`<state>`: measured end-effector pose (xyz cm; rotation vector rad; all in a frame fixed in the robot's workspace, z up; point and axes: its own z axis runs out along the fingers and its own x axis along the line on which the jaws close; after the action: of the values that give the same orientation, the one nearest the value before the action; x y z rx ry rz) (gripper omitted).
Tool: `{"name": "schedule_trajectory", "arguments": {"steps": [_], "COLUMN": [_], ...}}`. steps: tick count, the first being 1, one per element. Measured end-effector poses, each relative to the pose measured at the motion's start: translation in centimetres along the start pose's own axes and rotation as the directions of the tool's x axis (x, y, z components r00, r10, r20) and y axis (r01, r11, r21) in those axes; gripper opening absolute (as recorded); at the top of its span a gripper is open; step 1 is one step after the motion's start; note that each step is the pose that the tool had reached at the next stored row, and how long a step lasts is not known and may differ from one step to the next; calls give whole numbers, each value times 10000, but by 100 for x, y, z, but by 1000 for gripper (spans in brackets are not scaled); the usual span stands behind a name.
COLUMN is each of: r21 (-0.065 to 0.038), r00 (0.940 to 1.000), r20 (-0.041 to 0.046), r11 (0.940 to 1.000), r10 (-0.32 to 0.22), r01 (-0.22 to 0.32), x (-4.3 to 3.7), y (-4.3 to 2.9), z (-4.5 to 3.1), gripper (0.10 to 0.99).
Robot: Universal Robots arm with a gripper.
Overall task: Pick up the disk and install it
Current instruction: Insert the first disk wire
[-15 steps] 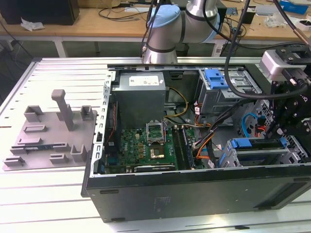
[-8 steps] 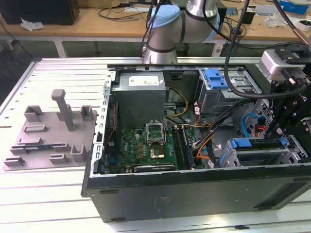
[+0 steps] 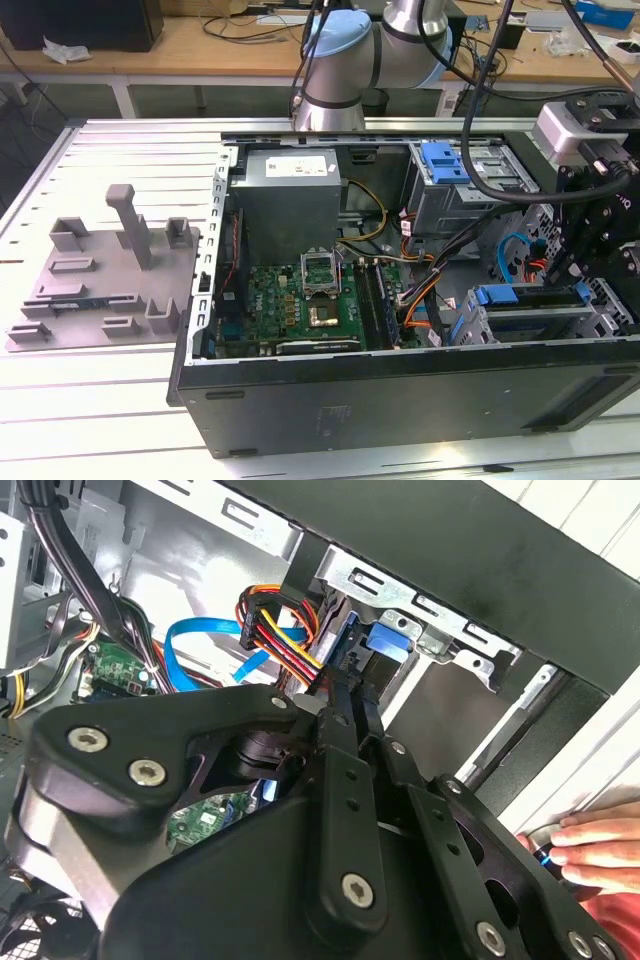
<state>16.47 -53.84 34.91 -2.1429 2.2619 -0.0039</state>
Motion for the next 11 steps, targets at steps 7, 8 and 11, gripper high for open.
{"name": "schedule_trajectory", "arguments": {"steps": [7,8,11], "r21": [20,26,38], "r00": [10000,10000,9999], "r20": [0,0,0], "r11": [10000,10000,9999], "r10": [67,79,119], "r01": [-67,-79,-119], "x": [0,0,0], "y": [1,1,7], "z": [2,3,5], "gripper": [165,165,165]}}
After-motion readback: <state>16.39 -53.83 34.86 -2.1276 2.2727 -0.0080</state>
